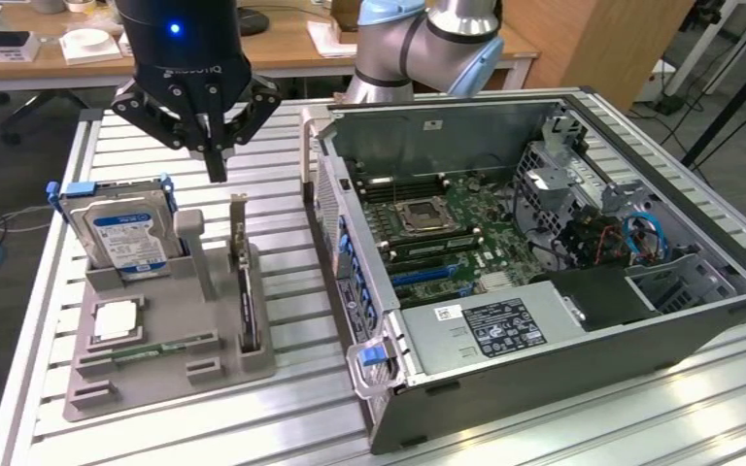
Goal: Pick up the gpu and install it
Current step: 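Pick up the gpu and move the gpu toward the slot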
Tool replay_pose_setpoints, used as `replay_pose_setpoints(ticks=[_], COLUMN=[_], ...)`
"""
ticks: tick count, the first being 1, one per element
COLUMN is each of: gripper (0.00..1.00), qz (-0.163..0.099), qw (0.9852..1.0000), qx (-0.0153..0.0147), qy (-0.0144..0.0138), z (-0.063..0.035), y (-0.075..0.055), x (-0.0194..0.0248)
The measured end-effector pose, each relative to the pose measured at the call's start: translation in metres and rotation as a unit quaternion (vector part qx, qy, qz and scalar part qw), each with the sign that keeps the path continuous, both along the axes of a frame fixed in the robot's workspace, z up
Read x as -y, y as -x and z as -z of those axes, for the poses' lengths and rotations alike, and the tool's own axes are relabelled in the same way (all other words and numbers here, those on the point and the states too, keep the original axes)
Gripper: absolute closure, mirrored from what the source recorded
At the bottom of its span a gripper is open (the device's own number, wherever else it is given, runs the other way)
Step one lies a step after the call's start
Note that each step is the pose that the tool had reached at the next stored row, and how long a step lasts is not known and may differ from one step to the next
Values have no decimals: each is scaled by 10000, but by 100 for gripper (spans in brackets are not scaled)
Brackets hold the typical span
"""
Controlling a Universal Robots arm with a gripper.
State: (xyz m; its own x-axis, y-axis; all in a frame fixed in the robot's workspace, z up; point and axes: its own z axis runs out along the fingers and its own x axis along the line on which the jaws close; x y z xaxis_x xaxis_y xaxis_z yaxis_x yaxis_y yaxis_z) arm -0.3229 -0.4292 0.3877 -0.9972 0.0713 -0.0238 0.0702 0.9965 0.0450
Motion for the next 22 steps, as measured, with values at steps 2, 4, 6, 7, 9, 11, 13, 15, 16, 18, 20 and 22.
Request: replay_pose_setpoints(ticks=[2, 4, 6, 7, 9, 11, 13, 15, 16, 18, 20, 22], gripper=[89, 83, 77, 71, 65, 59, 53, 47, 47, 47, 47, 47], qz=[0, 0, 0, 0, 0, 0, 0, 0, 0, 0, 0, 0], qw=[10000, 10000, 10000, 10000, 10000, 10000, 10000, 10000, 10000, 10000, 10000, 10000], qx=[0, 0, 0, 0, 0, 0, 0, 0, 0, 0, -1, 0], qy=[0, 0, 0, 0, 0, 0, 0, 0, 1, 0, 1, 1], z=[0, 0, 0, 0, 0, 0, 0, 0, 0, 0, 1, 11], y=[0, 1, 1, 1, 1, 1, 2, 2, 2, 2, 3, 3], x=[0, 0, 0, 0, 0, 0, 0, 0, 0, 0, 0, 0])
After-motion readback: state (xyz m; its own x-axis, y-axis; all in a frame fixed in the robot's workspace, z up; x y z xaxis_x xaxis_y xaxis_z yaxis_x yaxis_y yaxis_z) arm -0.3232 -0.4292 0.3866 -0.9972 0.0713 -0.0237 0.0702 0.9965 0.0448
